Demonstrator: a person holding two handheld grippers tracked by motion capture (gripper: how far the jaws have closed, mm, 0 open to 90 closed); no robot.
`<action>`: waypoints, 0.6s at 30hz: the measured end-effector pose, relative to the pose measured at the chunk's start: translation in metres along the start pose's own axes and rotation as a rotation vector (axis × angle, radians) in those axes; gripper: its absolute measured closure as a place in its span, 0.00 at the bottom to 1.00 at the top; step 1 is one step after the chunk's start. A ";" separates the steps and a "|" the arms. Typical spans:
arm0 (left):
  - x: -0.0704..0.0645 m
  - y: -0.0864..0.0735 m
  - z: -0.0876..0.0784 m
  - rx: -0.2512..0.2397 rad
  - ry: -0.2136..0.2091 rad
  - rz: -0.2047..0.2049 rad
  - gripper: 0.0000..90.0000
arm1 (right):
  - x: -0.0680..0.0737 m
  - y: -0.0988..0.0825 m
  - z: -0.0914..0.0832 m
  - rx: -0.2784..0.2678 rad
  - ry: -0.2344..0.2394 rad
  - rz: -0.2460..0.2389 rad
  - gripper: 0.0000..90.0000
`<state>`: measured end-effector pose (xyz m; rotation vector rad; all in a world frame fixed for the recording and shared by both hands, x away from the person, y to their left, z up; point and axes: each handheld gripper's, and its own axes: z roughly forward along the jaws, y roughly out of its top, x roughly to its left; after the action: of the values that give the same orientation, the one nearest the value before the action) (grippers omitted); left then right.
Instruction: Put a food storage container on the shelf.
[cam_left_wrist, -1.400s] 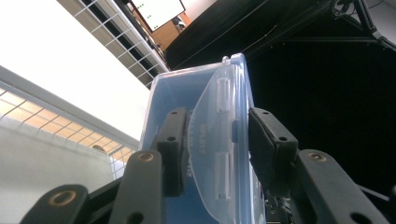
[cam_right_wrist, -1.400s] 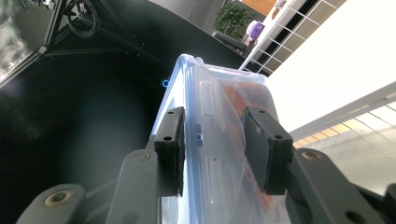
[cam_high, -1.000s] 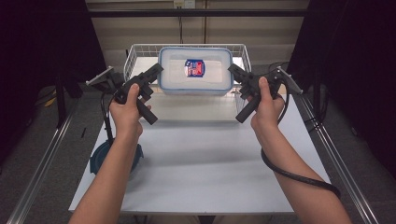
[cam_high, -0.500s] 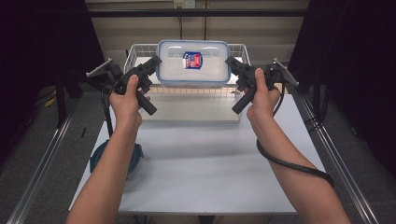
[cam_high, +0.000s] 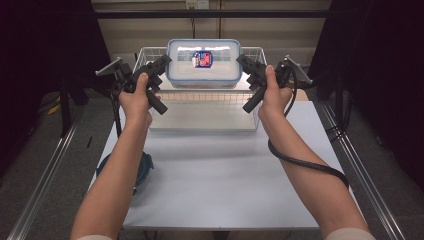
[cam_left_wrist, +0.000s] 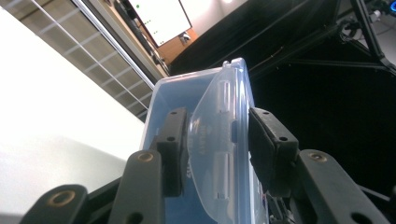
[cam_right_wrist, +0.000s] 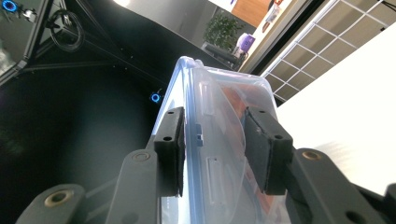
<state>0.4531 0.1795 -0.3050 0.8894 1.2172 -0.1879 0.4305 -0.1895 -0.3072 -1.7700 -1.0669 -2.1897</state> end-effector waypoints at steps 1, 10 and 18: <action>0.004 0.003 0.004 0.000 0.012 -0.008 0.66 | -0.002 0.000 0.004 -0.003 -0.012 0.007 0.67; 0.016 0.010 0.013 -0.006 0.039 -0.016 0.66 | -0.013 0.001 0.023 -0.001 -0.043 0.023 0.66; 0.026 0.015 0.017 -0.036 0.067 -0.033 0.65 | -0.015 0.002 0.039 -0.004 -0.059 0.005 0.66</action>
<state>0.4831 0.1861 -0.3189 0.8501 1.2942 -0.1636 0.4671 -0.1728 -0.3172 -1.8477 -1.0697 -2.1514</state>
